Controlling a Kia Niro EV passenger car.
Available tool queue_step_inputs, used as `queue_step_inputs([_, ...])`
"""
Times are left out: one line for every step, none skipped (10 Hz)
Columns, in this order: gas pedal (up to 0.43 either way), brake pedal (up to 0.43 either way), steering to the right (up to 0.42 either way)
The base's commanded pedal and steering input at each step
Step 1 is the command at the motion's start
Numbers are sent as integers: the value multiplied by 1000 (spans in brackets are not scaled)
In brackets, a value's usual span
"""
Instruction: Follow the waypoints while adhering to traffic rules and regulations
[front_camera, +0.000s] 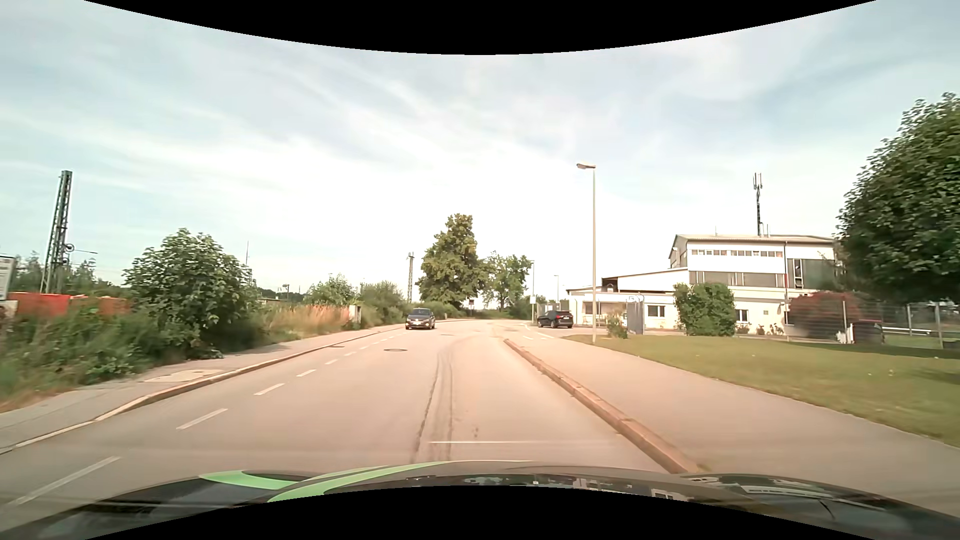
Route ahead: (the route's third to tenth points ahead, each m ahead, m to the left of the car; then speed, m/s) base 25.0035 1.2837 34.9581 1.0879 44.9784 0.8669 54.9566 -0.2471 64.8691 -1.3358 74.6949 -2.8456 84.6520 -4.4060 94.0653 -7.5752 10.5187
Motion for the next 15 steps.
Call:
queue_step_inputs([197,0,-11])
queue_step_inputs([197,0,-19])
queue_step_inputs([197,0,-22])
queue_step_inputs([197,0,-21])
queue_step_inputs([197,0,-20])
queue_step_inputs([197,0,-18])
queue_step_inputs([197,0,-13])
queue_step_inputs([197,0,-10])
queue_step_inputs([189,0,-8])
queue_step_inputs([177,0,-7])
queue_step_inputs([138,0,-6])
queue_step_inputs([138,0,-6])
queue_step_inputs([130,0,-6])
queue_step_inputs([130,0,-4])
queue_step_inputs([130,0,-2])
